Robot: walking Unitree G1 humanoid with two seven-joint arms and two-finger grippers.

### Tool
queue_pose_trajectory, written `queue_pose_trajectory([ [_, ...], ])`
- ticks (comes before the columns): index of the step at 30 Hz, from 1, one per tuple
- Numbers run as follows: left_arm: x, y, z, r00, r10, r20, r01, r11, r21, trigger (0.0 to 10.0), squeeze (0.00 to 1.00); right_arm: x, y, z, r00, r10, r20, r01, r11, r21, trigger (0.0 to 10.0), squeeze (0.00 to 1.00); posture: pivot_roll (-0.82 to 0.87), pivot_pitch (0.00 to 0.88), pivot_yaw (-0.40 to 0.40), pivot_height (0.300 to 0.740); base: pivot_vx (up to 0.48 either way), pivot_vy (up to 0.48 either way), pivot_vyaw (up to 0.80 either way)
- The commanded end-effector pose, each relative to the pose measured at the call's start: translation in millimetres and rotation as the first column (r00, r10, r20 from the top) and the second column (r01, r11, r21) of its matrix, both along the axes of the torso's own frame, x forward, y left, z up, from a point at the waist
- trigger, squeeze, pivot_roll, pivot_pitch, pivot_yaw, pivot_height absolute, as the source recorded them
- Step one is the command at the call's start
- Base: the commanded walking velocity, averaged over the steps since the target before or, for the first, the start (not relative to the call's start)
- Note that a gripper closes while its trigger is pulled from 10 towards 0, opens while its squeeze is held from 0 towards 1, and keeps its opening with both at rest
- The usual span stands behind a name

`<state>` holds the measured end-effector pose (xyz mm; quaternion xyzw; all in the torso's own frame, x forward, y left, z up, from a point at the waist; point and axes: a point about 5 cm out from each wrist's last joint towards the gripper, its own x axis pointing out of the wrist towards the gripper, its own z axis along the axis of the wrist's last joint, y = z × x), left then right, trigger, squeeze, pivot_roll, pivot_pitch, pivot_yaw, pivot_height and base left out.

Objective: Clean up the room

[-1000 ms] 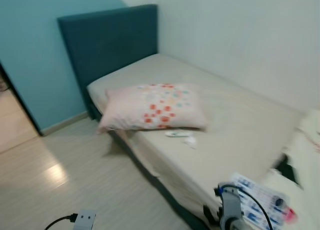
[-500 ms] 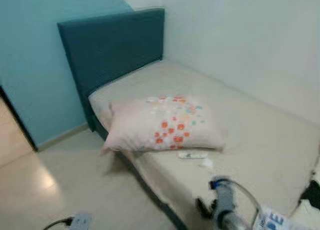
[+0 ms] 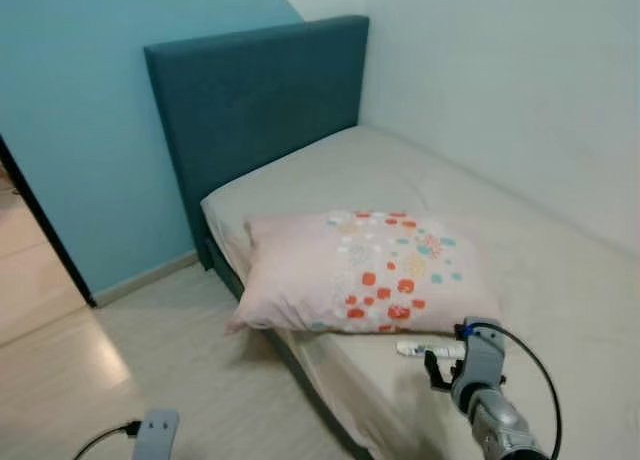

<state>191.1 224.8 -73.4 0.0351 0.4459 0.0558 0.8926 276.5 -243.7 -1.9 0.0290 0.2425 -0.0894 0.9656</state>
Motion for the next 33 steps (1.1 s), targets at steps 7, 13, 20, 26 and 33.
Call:
queue_pose_trajectory([
  [7, 8.3, -1.3, 5, 0.999, 0.008, 0.046, -0.007, 1.0, -0.022, 10.0, 0.0, 12.3, -22.5, 21, 0.996, -0.063, 0.061, 0.067, 0.995, -0.07, 10.0, 0.0, 0.0, 0.012, -0.003, 0.67, 0.0, 0.0, 0.0],
  [13, 11.5, -8.3, 5, 0.998, 0.011, 0.054, -0.008, 0.998, -0.056, 10.0, 0.0, 17.8, -15.1, 26, 0.996, -0.004, 0.092, 0.013, 0.995, -0.099, 10.0, 0.0, 0.0, 0.012, -0.003, 0.64, 0.0, 0.0, 0.0],
  [20, 10.5, -9.4, 4, 0.999, 0.013, 0.046, -0.01, 0.999, -0.049, 10.0, 0.0, 19.1, -9.1, 26, 0.995, 0.027, 0.098, -0.016, 0.994, -0.111, 10.0, 0.0, 0.0, 0.007, -0.009, 0.64, 0.0, -0.457, 0.0],
  [26, 13.1, -10.1, 5, 0.998, 0.031, 0.063, -0.028, 0.998, -0.057, 10.0, 0.0, 22.8, -15.4, 31, 0.996, 0.01, 0.093, 0.002, 0.991, -0.137, 10.0, 0.0, 0.0, 0.004, -0.01, 0.635, 0.0, -0.312, 0.0],
  [33, 15.6, -9.0, 7, 0.997, 0.027, 0.074, -0.024, 0.999, -0.049, 10.0, 0.0, 28.9, -21.3, 42, 0.993, 0.004, 0.122, 0.015, 0.988, -0.151, 10.0, 0.0, 0.0, 0.008, -0.009, 0.61, 0.0, 0.0, 0.0],
])
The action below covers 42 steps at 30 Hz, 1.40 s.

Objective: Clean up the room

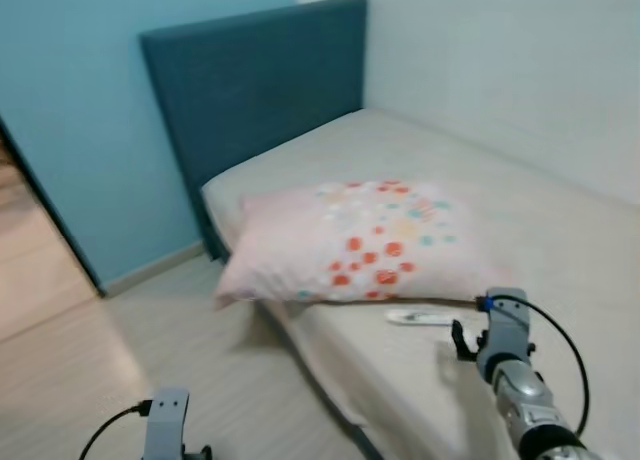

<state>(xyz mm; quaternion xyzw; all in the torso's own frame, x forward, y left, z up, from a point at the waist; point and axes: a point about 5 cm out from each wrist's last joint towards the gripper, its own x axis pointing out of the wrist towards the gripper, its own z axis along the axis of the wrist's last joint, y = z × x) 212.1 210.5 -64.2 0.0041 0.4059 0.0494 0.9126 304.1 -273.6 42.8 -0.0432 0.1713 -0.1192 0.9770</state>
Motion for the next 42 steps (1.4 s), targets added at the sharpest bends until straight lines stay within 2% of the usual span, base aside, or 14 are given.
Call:
queue_pose_trajectory([
  [1, -2.9, 6.3, 0, 1.0, 0.014, -0.008, -0.014, 1.0, 0.016, 10.0, 0.0, 2.8, 9.4, -1, 0.999, 0.033, -0.001, -0.032, 0.999, 0.018, 10.0, 0.0, 0.0, 0.013, -0.008, 0.6, 0.0, 0.0, 0.0],
  [9, 0.7, 13.1, 4, 1.0, 0.018, 0.02, -0.02, 0.998, 0.052, 10.0, 0.0, 5.8, 22.3, -4, 0.993, 0.114, -0.008, -0.113, 0.992, 0.051, 10.0, 0.0, 0.01, 0.042, -0.007, 0.57, 0.0, 0.0, 0.0],
  [13, -0.7, 21.4, 5, 0.999, 0.029, 0.035, -0.032, 0.996, 0.083, 10.0, 0.0, 8.7, 34.9, -4, 0.983, 0.186, 0.004, -0.186, 0.979, 0.083, 10.0, 0.0, 0.02, 0.067, -0.006, 0.55, 0.0, 0.0, 0.0],
  [19, 3.3, 29.5, 11, 0.996, 0.036, 0.081, -0.045, 0.993, 0.108, 10.0, 0.0, 14.6, 41.6, 3, 0.972, 0.232, 0.035, -0.235, 0.968, 0.091, 10.0, 0.0, 0.04, 0.093, -0.002, 0.535, 0.0, 0.0, 0.0],
  [22, 19.9, 38.3, 28, 0.98, 0.021, 0.197, -0.048, 0.99, 0.131, 10.0, 0.0, 30.2, 41.1, 27, 0.959, 0.253, 0.129, -0.265, 0.961, 0.085, 10.0, 0.0, 0.06, 0.138, 0.003, 0.52, 0.0, 0.0, 0.0],
  [25, 24.5, 40.4, 33, 0.973, 0.017, 0.229, -0.05, 0.989, 0.137, 10.0, 0.0, 34.1, 40.8, 34, 0.954, 0.258, 0.153, -0.272, 0.959, 0.079, 10.0, 0.0, 0.07, 0.148, 0.006, 0.515, 0.0, 0.0, 0.0],
  [28, 39.5, 46.3, 50, 0.943, 0.007, 0.331, -0.058, 0.988, 0.144, 10.0, 0.0, 45.4, 35.3, 56, 0.945, 0.249, 0.211, -0.263, 0.964, 0.04, 10.0, 0.0, 0.08, 0.171, 0.009, 0.49, 0.0, 0.0, 0.0],
  [30, 39.5, 46.3, 50, 0.943, 0.007, 0.332, -0.058, 0.988, 0.145, 10.0, 0.0, 45.4, 35.3, 56, 0.945, 0.25, 0.211, -0.264, 0.964, 0.04, 10.0, 0.0, 0.08, 0.171, 0.009, 0.48, 0.0, 0.0, 0.0],
  [33, 55.4, 51.8, 73, 0.892, -0.023, 0.451, -0.052, 0.987, 0.154, 10.0, 0.0, 54.5, 23.8, 78, 0.943, 0.206, 0.26, -0.21, 0.978, -0.014, 10.0, 0.0, 0.11, 0.228, 0.016, 0.48, 0.0, 0.0, 0.0],
  [35, 63.1, 55.5, 87, 0.855, -0.036, 0.517, -0.055, 0.986, 0.159, 10.0, 0.0, 56.9, 15.1, 83, 0.958, 0.171, 0.229, -0.158, 0.985, -0.076, 10.0, 0.0, 0.13, 0.245, 0.012, 0.48, 0.0, 0.0, 0.0],
  [36, 63.1, 55.5, 87, 0.855, -0.036, 0.517, -0.055, 0.986, 0.159, 10.0, 0.0, 56.9, 15.1, 83, 0.958, 0.171, 0.229, -0.158, 0.985, -0.076, 10.0, 0.0, 0.13, 0.245, 0.012, 0.48, 0.0, 0.0, 0.0],
  [38, 68.3, 58.6, 99, 0.822, -0.047, 0.567, -0.058, 0.984, 0.166, 10.0, 0.0, 56.9, 8.9, 83, 0.969, 0.142, 0.202, -0.125, 0.987, -0.097, 10.0, 0.0, 0.14, 0.265, 0.009, 0.48, 0.0, 0.0, 0.0],
  [41, 69.7, 59.7, 103, 0.81, -0.052, 0.584, -0.059, 0.984, 0.17, 10.0, 0.0, 56.7, 6.5, 83, 0.973, 0.129, 0.193, -0.111, 0.989, -0.102, 10.0, 0.0, 0.14, 0.265, 0.009, 0.48, 0.0, 0.0, 0.0],
  [42, 74.2, 65.3, 121, 0.759, -0.065, 0.648, -0.068, 0.982, 0.178, 10.0, 0.0, 57.1, -0.2, 88, 0.971, 0.107, 0.213, -0.092, 0.993, -0.076, 10.0, 0.0, 0.17, 0.308, 0.007, 0.48, 0.0, 0.0, 0.0],
])
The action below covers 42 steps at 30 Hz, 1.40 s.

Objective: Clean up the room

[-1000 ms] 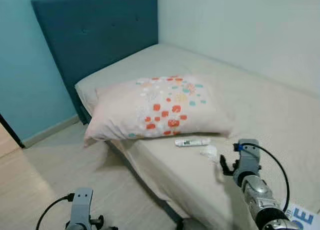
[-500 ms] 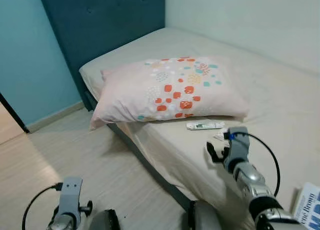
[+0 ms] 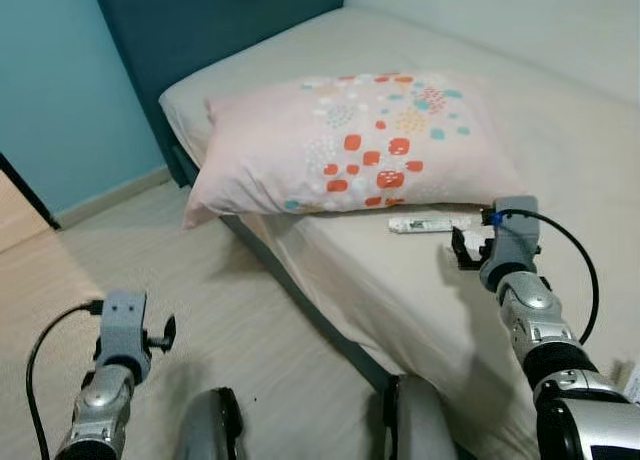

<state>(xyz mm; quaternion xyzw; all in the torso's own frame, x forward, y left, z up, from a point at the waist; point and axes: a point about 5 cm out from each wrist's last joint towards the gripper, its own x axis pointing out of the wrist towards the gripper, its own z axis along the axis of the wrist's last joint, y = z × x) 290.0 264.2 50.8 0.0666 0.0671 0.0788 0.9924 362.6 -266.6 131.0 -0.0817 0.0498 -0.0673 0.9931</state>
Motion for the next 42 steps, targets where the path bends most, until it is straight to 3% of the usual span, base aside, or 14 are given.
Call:
queue_pose_trajectory([
  [1, -2.1, 13.4, 13, 0.999, 0.01, 0.049, -0.011, 1.0, 0.023, 10.0, 0.0, -1.1, -9.4, 2, 1.0, -0.03, -0.003, 0.03, 0.999, 0.04, 10.0, 0.0, 0.17, 0.308, 0.007, 0.48, 0.0, 0.0, 0.0],
  [5, 7.1, 19.9, 48, 0.987, -0.005, 0.161, -0.004, 0.999, 0.053, 10.0, 0.0, -1.4, -15.1, 2, 0.999, -0.033, -0.011, 0.034, 0.992, 0.121, 10.0, 0.0, 0.19, 0.356, 0.008, 0.48, 0.0, 0.0, 0.0],
  [6, 7.1, 19.9, 48, 0.987, -0.005, 0.161, -0.004, 0.999, 0.053, 10.0, 0.0, -1.4, -15.1, 2, 0.999, -0.033, -0.011, 0.034, 0.992, 0.121, 10.0, 0.0, 0.19, 0.356, 0.008, 0.48, 0.0, 0.0, 0.0],
  [10, 16.2, 25.8, 90, 0.962, -0.025, 0.272, -0.001, 0.996, 0.093, 10.0, 0.0, -2.6, -24.1, 3, 0.995, -0.097, -0.039, 0.1, 0.989, 0.112, 10.0, 0.0, 0.21, 0.392, 0.012, 0.48, 0.0, 0.0, 0.0],
  [12, 16.9, 26.4, 96, 0.957, -0.03, 0.289, 0.001, 0.995, 0.1, 10.0, 0.0, -3.0, -26.0, 3, 0.993, -0.11, -0.041, 0.114, 0.987, 0.109, 10.0, 0.0, 0.21, 0.392, 0.012, 0.48, 0.0, 0.0, 0.0],
  [13, 18.0, 26.6, 105, 0.949, -0.04, 0.311, 0.005, 0.994, 0.112, 10.0, 0.0, -3.5, -28.4, 4, 0.991, -0.128, -0.041, 0.132, 0.984, 0.121, 8.5, 0.0, 0.22, 0.403, 0.014, 0.48, 0.0, 0.0, 0.0],
  [14, 20.0, 25.6, 117, 0.939, -0.054, 0.34, 0.013, 0.992, 0.124, 10.0, 0.0, -3.8, -29.7, 4, 0.99, -0.136, -0.04, 0.14, 0.981, 0.133, 0.0, 0.0, 0.22, 0.41, 0.016, 0.48, 0.0, 0.0, 0.0],
  [17, 21.8, 19.1, 141, 0.917, -0.101, 0.386, 0.042, 0.986, 0.16, 10.0, 0.0, -3.7, -30.5, 4, 0.99, -0.138, -0.038, 0.142, 0.978, 0.152, 0.0, 0.0, 0.23, 0.414, 0.017, 0.48, 0.0, 0.0, 0.0],
  [21, 21.8, 11.1, 155, 0.901, -0.14, 0.41, 0.069, 0.98, 0.184, 10.0, 0.0, -3.2, -29.9, 6, 0.993, -0.118, -0.015, 0.119, 0.977, 0.178, 0.0, 0.0, 0.24, 0.403, 0.016, 0.48, 0.0, 0.0, 0.0],
  [30, 22.6, -0.7, 148, 0.908, -0.132, 0.397, 0.086, 0.988, 0.132, 10.0, 0.0, 1.3, -26.7, 19, 0.995, -0.073, 0.067, 0.056, 0.973, 0.225, 0.0, 0.0, 0.21, 0.338, -0.004, 0.48, 0.0, 0.0, 0.0],
  [36, 31.0, -12.2, 151, 0.896, -0.105, 0.432, 0.097, 0.994, 0.041, 10.0, 0.0, 5.9, -27.4, 45, 0.97, -0.057, 0.234, -0.017, 0.953, 0.303, 0.0, 0.0, 0.18, 0.271, -0.019, 0.48, 0.0, 0.0, 0.0],
  [40, 43.9, -12.5, 163, 0.872, -0.049, 0.486, 0.116, 0.987, -0.109, 10.0, 0.0, 6.8, -26.7, 72, 0.918, -0.032, 0.395, -0.114, 0.934, 0.34, 0.0, 0.0, 0.14, 0.184, -0.032, 0.48, 0.0, 0.0, 0.0],
  [42, 46.1, -10.1, 168, 0.863, -0.036, 0.504, 0.126, 0.981, -0.145, 10.0, 0.0, 5.0, -27.9, 78, 0.904, -0.029, 0.426, -0.126, 0.935, 0.331, 0.0, 0.0, 0.14, 0.176, -0.032, 0.48, 0.0, 0.0, 0.0],
])
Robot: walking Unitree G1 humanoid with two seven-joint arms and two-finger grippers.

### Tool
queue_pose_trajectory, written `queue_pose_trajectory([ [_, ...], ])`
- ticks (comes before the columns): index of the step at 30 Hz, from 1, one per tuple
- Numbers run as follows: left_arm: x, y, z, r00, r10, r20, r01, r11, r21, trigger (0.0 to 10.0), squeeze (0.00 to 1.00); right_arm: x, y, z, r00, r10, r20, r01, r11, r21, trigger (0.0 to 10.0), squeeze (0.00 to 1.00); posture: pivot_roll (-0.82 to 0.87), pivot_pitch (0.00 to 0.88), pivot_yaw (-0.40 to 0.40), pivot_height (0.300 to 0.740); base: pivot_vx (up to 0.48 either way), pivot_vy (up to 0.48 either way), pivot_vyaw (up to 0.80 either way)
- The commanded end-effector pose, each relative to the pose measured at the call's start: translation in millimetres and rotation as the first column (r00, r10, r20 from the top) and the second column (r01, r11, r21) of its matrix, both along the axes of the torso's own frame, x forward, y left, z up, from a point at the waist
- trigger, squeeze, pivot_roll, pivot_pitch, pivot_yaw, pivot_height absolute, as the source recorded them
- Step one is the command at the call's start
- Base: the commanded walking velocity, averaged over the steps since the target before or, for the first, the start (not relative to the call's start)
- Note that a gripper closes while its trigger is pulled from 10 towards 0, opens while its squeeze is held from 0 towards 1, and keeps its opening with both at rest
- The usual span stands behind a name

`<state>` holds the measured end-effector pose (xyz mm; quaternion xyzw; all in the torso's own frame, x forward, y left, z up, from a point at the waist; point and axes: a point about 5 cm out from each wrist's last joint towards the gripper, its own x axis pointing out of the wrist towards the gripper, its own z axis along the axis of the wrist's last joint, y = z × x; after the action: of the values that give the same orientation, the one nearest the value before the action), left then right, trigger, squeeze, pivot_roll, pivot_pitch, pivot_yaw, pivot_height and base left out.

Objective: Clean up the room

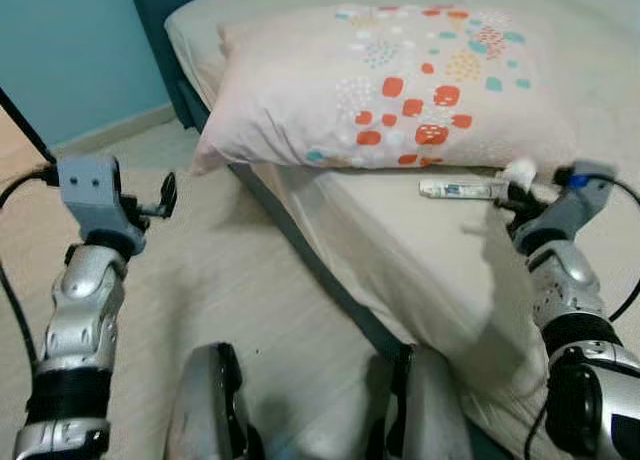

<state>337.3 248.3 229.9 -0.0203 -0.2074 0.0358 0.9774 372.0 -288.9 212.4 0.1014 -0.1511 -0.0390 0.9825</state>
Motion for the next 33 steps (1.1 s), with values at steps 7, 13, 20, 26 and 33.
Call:
queue_pose_trajectory([
  [7, 4.9, -5.5, 36, 0.9, -0.379, 0.215, 0.429, 0.857, -0.287, 10.0, 0.02, -15.4, 19.4, 27, 0.943, 0.256, 0.213, -0.271, 0.962, 0.043, 0.0, 0.0, 0.09, 0.08, -0.031, 0.48, 0.0, 0.0, 0.0],
  [13, -10.6, -38.4, 48, 0.63, -0.706, 0.324, 0.774, 0.607, -0.181, 10.0, 1.0, -23.6, 65.9, 37, 0.82, 0.515, 0.249, -0.52, 0.853, -0.053, 0.0, 0.0, 0.07, 0.037, -0.021, 0.48, 0.0, 0.0, 0.0],
  [20, -29.2, -76.8, 42, 0.314, -0.905, 0.288, 0.949, 0.298, -0.101, 10.0, 1.0, -51.8, 128.6, 35, 0.529, 0.823, 0.207, -0.819, 0.559, -0.13, 0.0, 0.0, 0.06, 0.002, -0.012, 0.48, 0.0, 0.0, 0.0],
  [26, -20.5, -85.5, 39, 0.374, -0.892, 0.255, 0.927, 0.353, -0.123, 10.0, 0.18, -65.5, 153.4, 18, 0.406, 0.911, 0.069, -0.896, 0.412, -0.166, 0.0, 0.0, 0.06, 0.0, -0.014, 0.48, 0.0, 0.0, 0.0],
  [33, -25.6, -98.1, 34, 0.32, -0.924, 0.209, 0.947, 0.304, -0.108, 10.0, 0.0, -64.3, 160.9, 12, 0.414, 0.91, 0.021, -0.896, 0.412, -0.164, 0.0, 0.0, 0.06, 0.0, -0.015, 0.48, 0.0, 0.0, 0.0],
])
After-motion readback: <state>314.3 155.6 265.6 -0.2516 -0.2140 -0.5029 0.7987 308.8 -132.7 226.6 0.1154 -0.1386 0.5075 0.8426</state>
